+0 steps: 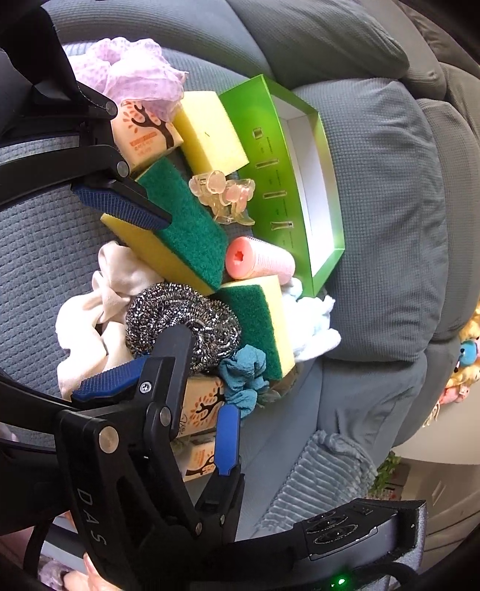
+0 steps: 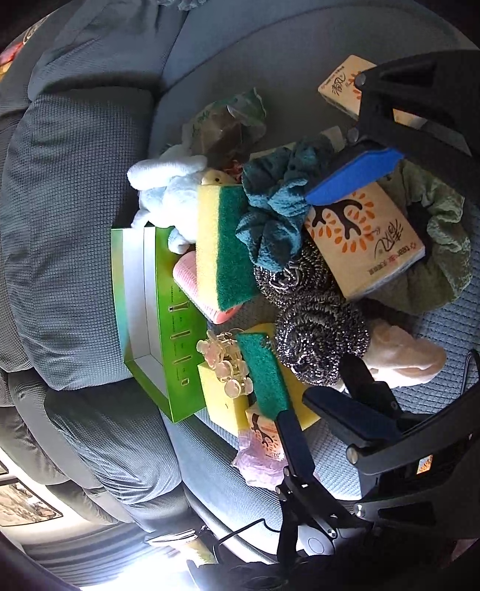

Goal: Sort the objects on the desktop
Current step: 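Close the right gripper on a silver steel wool scrubber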

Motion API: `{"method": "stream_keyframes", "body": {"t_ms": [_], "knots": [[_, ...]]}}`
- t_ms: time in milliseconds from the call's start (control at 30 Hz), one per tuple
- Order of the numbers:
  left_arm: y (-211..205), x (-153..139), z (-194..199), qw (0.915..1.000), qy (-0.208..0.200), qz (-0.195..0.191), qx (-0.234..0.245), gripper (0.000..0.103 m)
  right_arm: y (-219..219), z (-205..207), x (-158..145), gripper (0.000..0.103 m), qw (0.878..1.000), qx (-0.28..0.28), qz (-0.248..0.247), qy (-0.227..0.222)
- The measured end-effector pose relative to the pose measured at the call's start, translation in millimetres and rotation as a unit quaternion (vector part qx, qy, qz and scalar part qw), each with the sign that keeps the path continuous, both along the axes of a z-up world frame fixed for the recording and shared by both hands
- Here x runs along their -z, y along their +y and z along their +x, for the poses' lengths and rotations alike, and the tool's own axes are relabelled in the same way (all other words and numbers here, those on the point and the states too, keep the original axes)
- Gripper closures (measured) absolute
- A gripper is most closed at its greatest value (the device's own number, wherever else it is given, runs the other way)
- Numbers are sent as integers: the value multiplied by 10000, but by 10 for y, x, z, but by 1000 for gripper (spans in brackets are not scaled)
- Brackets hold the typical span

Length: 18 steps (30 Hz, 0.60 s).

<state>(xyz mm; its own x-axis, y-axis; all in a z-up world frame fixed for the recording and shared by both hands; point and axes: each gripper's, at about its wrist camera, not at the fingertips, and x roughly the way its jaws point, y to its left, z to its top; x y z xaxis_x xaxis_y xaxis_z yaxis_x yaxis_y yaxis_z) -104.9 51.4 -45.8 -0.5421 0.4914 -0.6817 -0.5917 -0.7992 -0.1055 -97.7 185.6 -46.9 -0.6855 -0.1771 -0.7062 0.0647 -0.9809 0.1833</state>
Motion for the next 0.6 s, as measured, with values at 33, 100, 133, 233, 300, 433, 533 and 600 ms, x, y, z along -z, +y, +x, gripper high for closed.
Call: {"method": "stream_keyframes", "body": {"t_ms": [33,100,133,233,300,433,533,600], "knots": [[4,0,-2,10000,-32,32,26,32,-3,-3,4,4,10000,-25,-27,-5],[8,4,-2,9998,-123,149,99,32,-11,-16,10,4,10000,-36,-49,-30],[14,6,2,9996,-145,188,130,32,-17,-22,13,4,9999,-62,-88,-37],[35,19,-2,9996,-185,181,141,32,-6,-28,29,5,9999,-37,-123,-50],[48,30,-15,9996,-200,152,157,32,-1,-34,49,5,9999,-30,-136,-70],[80,51,-38,9992,-247,216,232,32,20,-55,90,11,9996,-67,-240,-112],[113,63,-68,9988,-308,276,277,32,37,-88,117,15,9991,-89,-381,-153],[118,68,-88,9985,-333,321,285,32,39,-110,134,17,9987,-114,-463,-190]]}}
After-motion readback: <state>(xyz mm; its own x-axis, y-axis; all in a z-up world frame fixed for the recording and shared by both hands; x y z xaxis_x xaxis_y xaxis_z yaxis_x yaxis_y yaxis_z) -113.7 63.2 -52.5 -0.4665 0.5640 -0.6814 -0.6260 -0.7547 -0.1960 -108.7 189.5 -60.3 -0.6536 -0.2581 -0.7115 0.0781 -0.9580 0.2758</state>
